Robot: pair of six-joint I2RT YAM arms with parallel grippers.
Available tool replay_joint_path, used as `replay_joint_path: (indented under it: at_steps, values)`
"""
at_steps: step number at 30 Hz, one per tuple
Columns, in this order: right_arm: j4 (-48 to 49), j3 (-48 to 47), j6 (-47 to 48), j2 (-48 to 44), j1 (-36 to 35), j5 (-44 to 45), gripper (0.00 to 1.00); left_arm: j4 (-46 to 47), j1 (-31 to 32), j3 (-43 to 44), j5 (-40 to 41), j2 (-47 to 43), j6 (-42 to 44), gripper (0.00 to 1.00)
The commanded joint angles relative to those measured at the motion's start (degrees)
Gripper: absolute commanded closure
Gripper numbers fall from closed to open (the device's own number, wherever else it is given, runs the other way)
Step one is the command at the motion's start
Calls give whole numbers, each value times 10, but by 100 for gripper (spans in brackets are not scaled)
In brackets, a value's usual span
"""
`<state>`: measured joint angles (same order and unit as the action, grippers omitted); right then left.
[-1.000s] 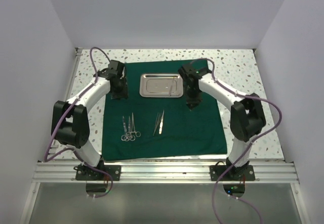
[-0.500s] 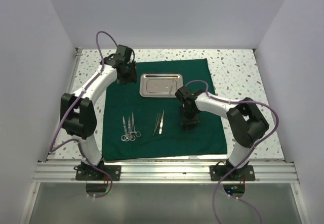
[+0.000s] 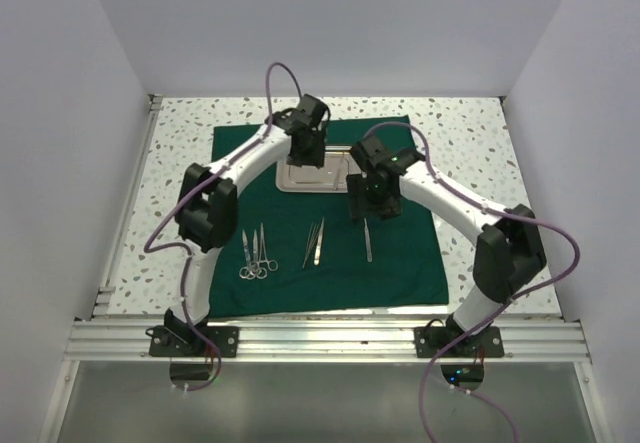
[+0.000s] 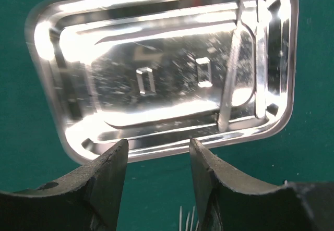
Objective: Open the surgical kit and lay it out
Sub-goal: Place the medical item in the surgical kit, then pick up the medical item from the container.
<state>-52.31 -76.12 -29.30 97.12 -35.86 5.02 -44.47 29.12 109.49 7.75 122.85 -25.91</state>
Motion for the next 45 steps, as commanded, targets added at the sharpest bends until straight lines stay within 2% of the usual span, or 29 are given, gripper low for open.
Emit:
replay_joint_path:
  at_steps: [1, 11, 29, 42, 45]
  values:
    - [-67, -47, 27, -49, 23, 25, 30, -2, 21, 22, 7, 34, 6, 46]
    - [-104, -42, 63, -88, 81, 39, 30, 26, 75, 56, -12, 107, 29, 46]
    - [-103, -44, 54, -67, 86, 39, 32, 40, 77, 99, -42, 132, 24, 44]
    - [-106, -29, 65, -77, 99, 34, 33, 43, 99, 85, -5, 160, 17, 47]
    - [-107, -25, 67, -82, 101, 33, 33, 37, 103, 90, 10, 170, 7, 52]
